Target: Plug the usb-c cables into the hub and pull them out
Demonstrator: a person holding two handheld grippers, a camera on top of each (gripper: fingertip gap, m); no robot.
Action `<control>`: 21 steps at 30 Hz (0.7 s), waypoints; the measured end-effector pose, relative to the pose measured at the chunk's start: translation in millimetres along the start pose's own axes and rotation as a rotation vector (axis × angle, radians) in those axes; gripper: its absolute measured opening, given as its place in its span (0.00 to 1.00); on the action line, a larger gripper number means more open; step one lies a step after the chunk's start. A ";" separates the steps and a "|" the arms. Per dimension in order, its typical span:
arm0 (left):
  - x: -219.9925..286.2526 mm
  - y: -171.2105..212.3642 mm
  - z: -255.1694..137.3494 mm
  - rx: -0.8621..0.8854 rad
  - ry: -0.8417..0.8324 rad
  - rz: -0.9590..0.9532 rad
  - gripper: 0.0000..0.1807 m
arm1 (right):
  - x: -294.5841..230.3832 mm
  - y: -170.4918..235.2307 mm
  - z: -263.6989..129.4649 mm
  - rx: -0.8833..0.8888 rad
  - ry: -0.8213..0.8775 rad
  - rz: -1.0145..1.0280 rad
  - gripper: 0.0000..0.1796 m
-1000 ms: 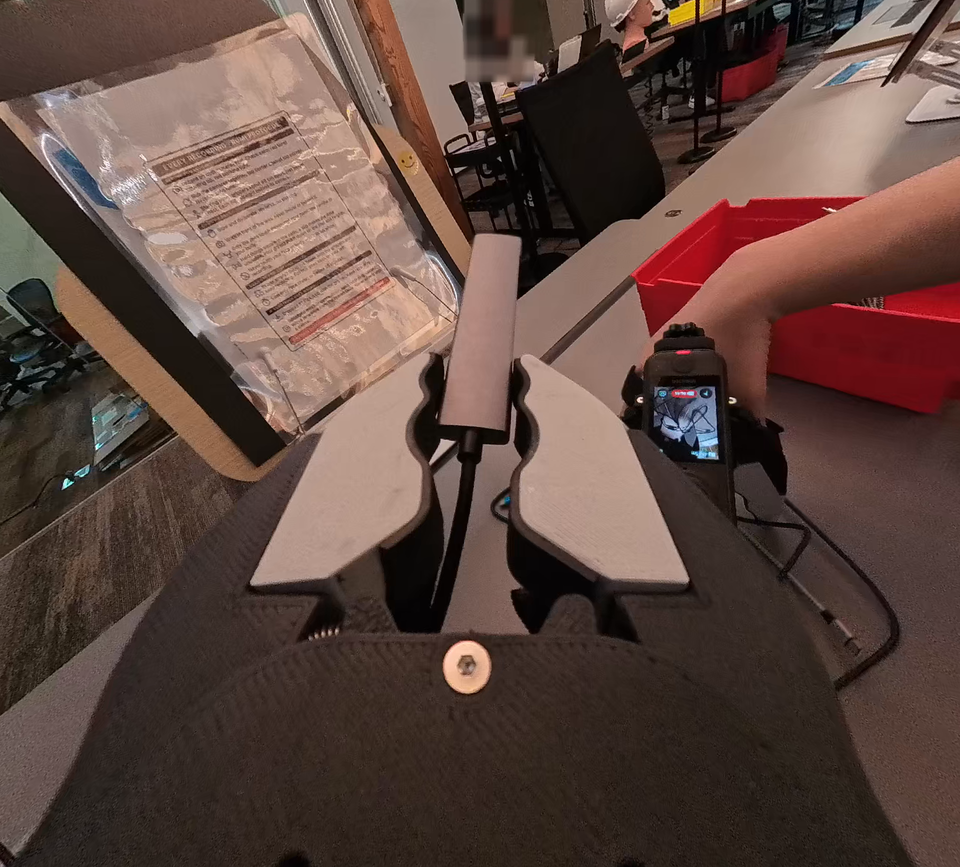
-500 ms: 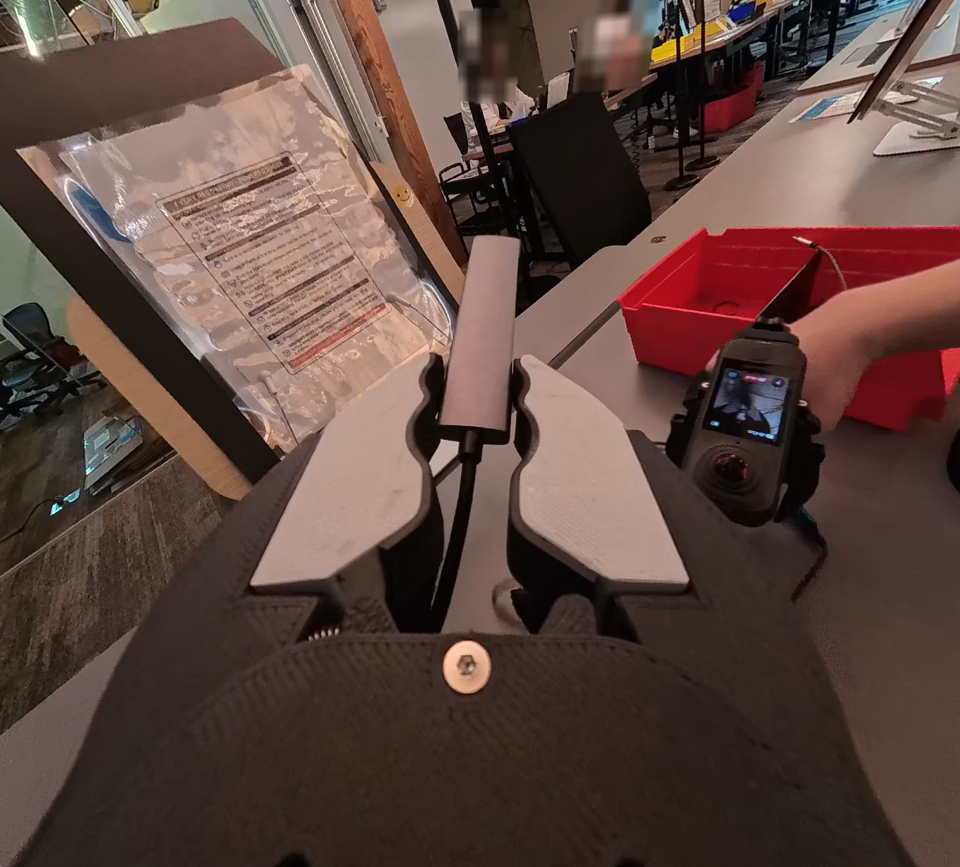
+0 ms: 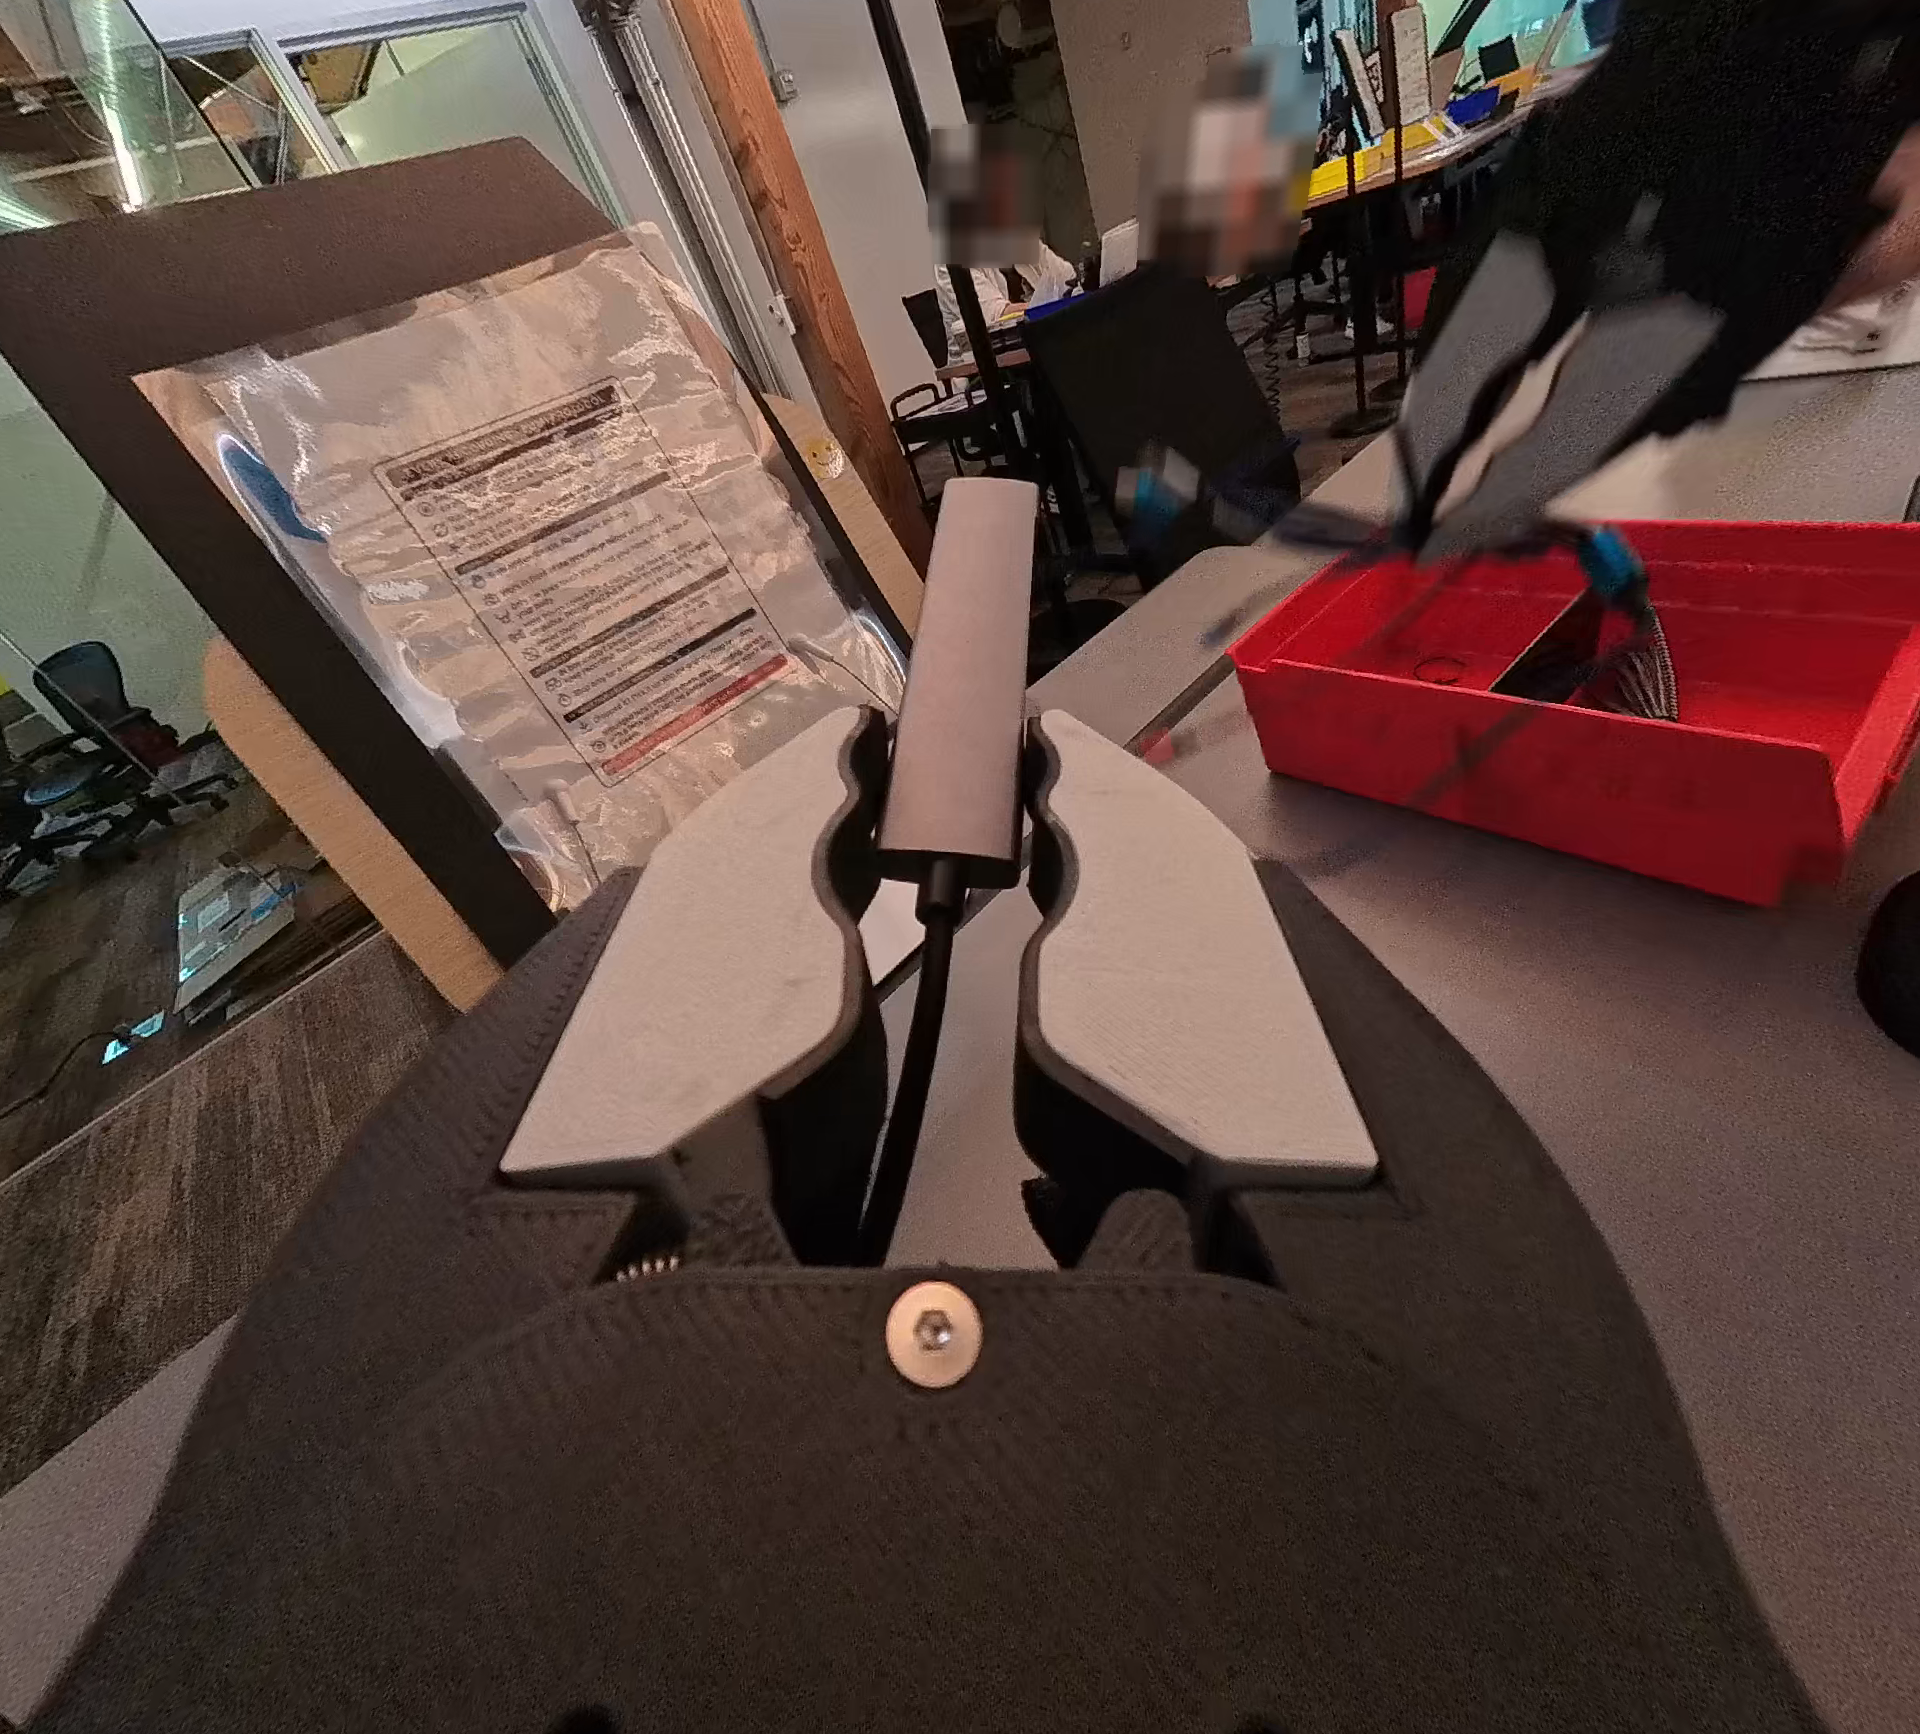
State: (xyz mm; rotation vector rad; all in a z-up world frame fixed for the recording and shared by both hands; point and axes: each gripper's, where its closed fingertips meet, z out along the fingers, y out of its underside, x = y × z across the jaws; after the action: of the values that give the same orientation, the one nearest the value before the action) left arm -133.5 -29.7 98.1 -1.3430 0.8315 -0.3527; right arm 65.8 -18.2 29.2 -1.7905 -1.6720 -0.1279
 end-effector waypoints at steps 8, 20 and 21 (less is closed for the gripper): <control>-0.1 -2.9 -1.0 0.012 -0.003 -0.004 0.14 | 13.2 116.1 -73.2 -0.178 0.158 0.066 0.04; 15.0 2.8 8.7 -0.016 0.028 0.012 0.14 | -127.2 252.5 13.9 -0.338 -0.299 0.163 0.04; 16.2 4.0 9.8 -0.020 0.030 0.015 0.14 | -130.1 253.3 17.7 -0.341 -0.322 0.164 0.04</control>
State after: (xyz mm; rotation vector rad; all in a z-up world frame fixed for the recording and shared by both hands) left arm -116.7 -32.6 89.1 -1.3522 0.8715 -0.3548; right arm 268.8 -106.4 -151.0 -2.2969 -1.7944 -0.0550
